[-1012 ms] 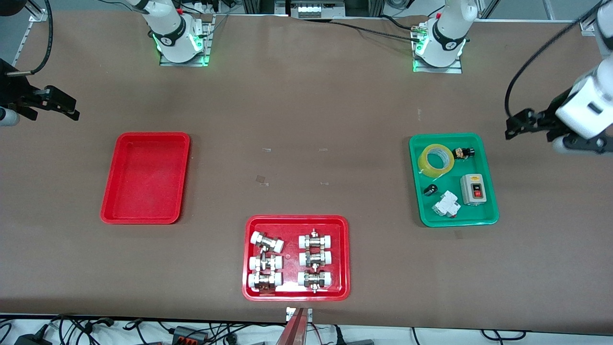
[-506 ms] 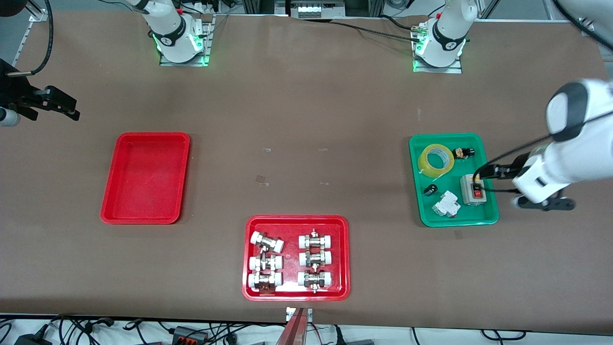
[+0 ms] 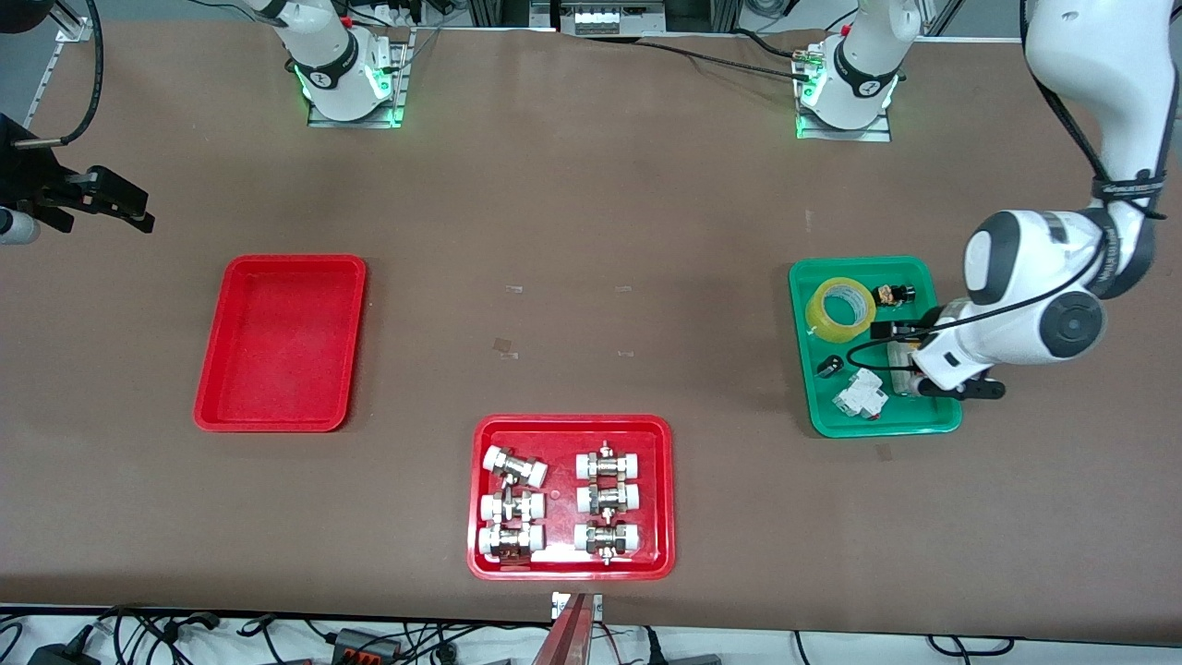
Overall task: Left arm passes tape to right arm into tray
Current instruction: 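Lower the left gripper and grasp the yellow tape roll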
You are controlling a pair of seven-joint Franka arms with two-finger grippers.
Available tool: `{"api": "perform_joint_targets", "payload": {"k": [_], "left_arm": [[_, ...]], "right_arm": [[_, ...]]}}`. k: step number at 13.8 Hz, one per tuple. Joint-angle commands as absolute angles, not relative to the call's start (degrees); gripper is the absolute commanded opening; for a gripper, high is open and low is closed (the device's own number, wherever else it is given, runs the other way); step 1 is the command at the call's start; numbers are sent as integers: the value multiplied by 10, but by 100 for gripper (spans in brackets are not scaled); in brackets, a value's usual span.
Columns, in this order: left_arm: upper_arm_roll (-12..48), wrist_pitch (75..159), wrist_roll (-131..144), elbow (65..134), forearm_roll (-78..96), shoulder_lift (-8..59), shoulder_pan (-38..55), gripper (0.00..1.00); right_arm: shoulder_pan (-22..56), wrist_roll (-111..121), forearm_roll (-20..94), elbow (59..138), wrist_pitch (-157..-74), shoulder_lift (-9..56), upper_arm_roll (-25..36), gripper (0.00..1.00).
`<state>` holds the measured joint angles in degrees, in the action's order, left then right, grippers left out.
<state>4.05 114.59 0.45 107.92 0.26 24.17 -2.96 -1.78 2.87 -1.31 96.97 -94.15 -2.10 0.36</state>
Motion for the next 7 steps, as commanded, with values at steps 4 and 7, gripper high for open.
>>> {"api": "perform_joint_targets", "payload": {"k": [4, 7], "left_arm": [[45, 1232, 21, 1164, 14, 235, -33, 100], [45, 1237, 22, 1169, 14, 237, -32, 100]], "right_arm": [[-19, 33, -8, 977, -943, -26, 4, 100], [-19, 33, -7, 977, -940, -26, 4, 100]]}}
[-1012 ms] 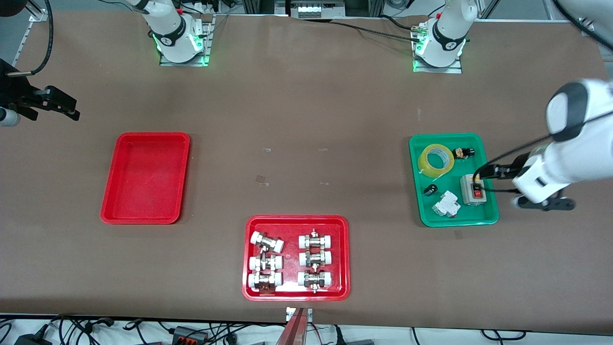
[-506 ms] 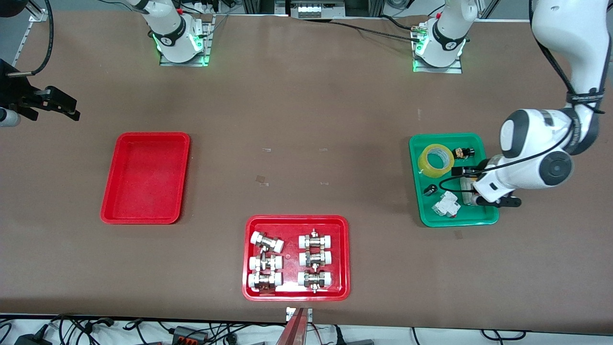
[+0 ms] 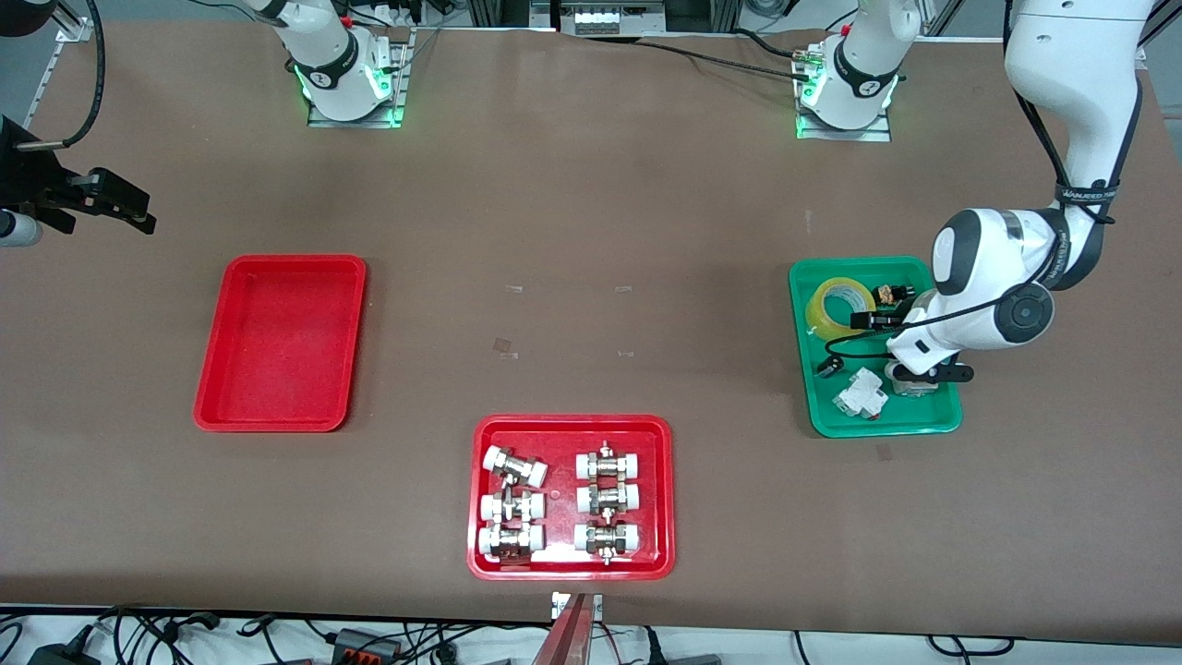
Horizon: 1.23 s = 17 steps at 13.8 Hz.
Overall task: Left arm passes tape to right arm into tray
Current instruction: 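Lower the left gripper and grasp the yellow tape roll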
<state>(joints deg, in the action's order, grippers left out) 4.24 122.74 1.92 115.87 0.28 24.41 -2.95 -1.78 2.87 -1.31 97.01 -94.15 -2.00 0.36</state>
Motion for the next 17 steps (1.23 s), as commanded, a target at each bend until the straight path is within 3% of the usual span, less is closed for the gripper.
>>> {"api": "perform_joint_targets", "payload": {"k": [1, 9, 13, 15, 17], "left_arm": [[45, 1237, 23, 1170, 15, 238, -32, 100], [46, 1236, 45, 1182, 16, 249, -27, 100], [46, 1233, 60, 1182, 16, 249, -27, 64], [46, 1232, 53, 1182, 16, 249, -28, 41], [46, 1230, 41, 1180, 16, 246, -32, 25]], "right_arm": [[-19, 33, -7, 977, -940, -26, 4, 100], [-19, 33, -7, 978, -938, -27, 4, 100], [-19, 33, -7, 978, -930, -27, 4, 100], [-19, 33, -7, 977, -930, -27, 4, 100], [-19, 33, -7, 977, -928, -27, 4, 100]]}}
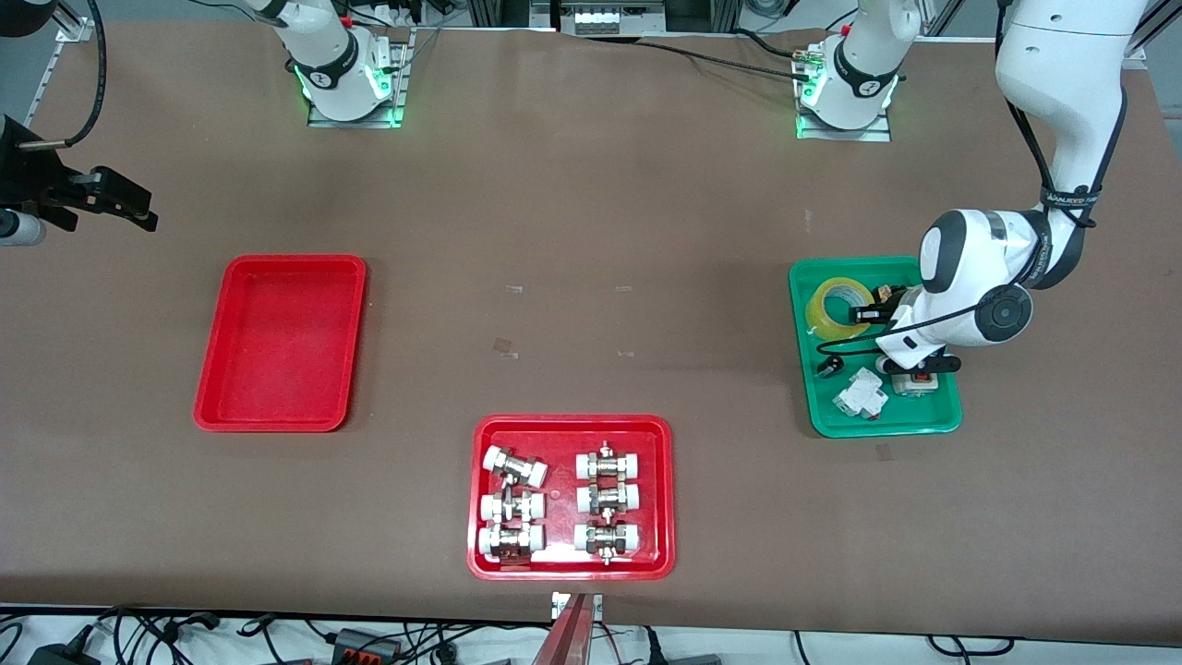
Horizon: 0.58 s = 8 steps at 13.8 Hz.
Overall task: Left arm passes tape to right arm into tray
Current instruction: 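Lower the left gripper and grasp the yellow tape roll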
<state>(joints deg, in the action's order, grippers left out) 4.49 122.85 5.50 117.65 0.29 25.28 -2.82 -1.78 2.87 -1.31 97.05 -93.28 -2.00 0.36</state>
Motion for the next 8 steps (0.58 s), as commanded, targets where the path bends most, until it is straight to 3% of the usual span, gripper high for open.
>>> {"api": "perform_joint_targets", "payload": {"k": [1, 3, 6, 8], "left_arm": [[46, 1230, 36, 1179, 16, 244, -33, 17], [48, 1209, 33, 1172, 17, 243, -33, 5], [54, 1180, 33, 1157, 26, 242, -33, 1], [53, 1125, 24, 1112, 26, 242, -35, 1]], "right_arm": [[-19, 33, -7, 977, -928, -27, 4, 100], [-19, 33, -7, 977, -928, -27, 4, 100], [-19, 33, -7, 977, -928, -28, 4, 100], [-19, 33, -7, 977, -928, -28, 4, 100]]}}
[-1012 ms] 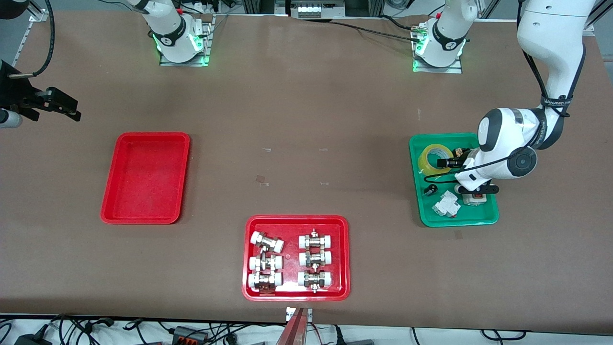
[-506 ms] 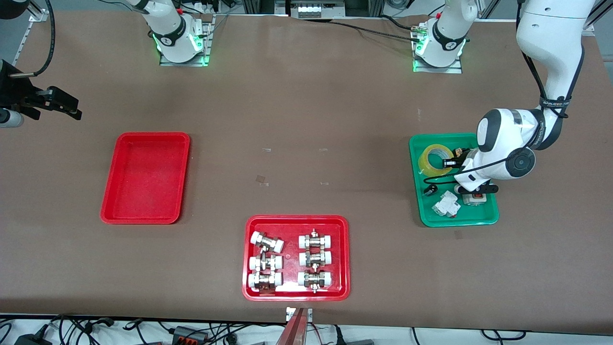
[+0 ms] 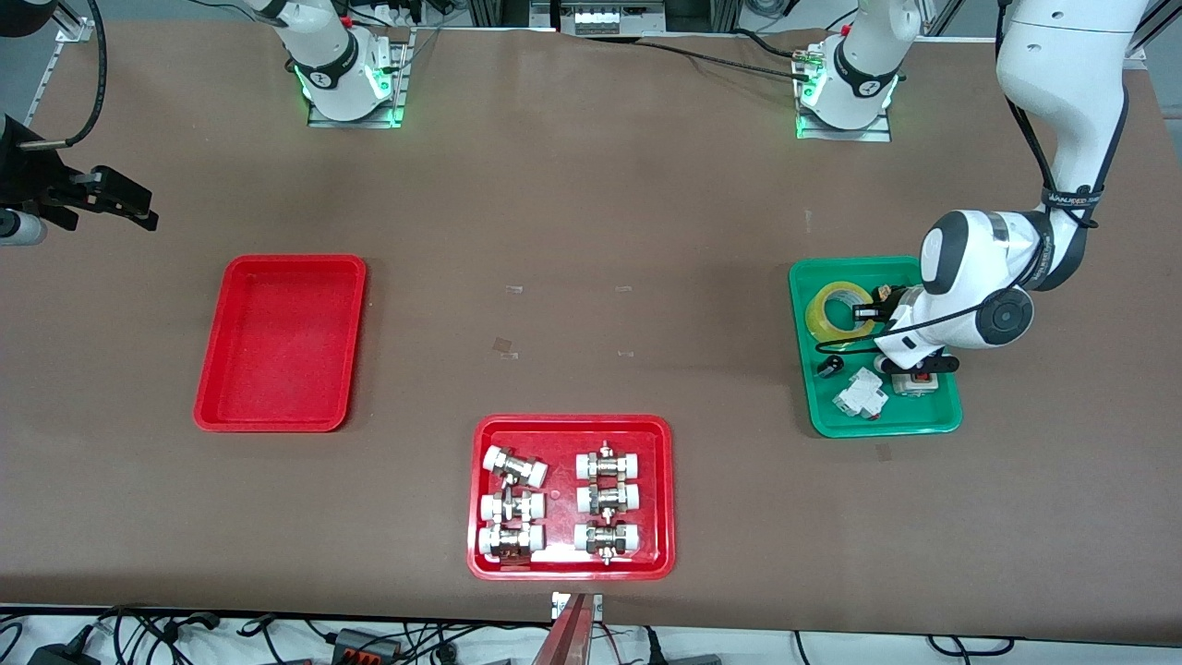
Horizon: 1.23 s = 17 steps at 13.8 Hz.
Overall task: Left arm passes tape to right arm into tray
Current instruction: 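Lower the left gripper and grasp the yellow tape roll, then carry the tape toward the middle while the right gripper reaches toward it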
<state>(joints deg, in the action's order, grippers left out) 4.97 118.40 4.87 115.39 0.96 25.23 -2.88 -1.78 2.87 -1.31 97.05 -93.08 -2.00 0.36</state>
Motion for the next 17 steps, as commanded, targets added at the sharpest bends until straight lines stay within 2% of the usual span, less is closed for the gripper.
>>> {"api": "perform_joint_targets", "payload": {"k": [1, 3, 6, 9, 13, 17], "left_arm": [[53, 1073, 19, 1076, 26, 244, -42, 1], [53, 1012, -9, 1018, 26, 247, -40, 1], [61, 982, -56, 970, 33, 248, -17, 1], [68, 981, -46, 929, 112, 261, 16, 1], [68, 986, -20, 910, 213, 283, 60, 1], [68, 991, 26, 857, 314, 342, 112, 1]], "right_arm": [[-19, 34, -7, 977, -927, -29, 4, 100], [-20, 34, -8, 977, -928, -29, 4, 100], [-20, 33, -7, 977, -928, -31, 4, 100], [-20, 25, -6, 977, -932, -33, 4, 100], [-21, 25, -5, 978, -931, -32, 5, 100], [-18, 33, 11, 978, -929, -12, 4, 100]]}}
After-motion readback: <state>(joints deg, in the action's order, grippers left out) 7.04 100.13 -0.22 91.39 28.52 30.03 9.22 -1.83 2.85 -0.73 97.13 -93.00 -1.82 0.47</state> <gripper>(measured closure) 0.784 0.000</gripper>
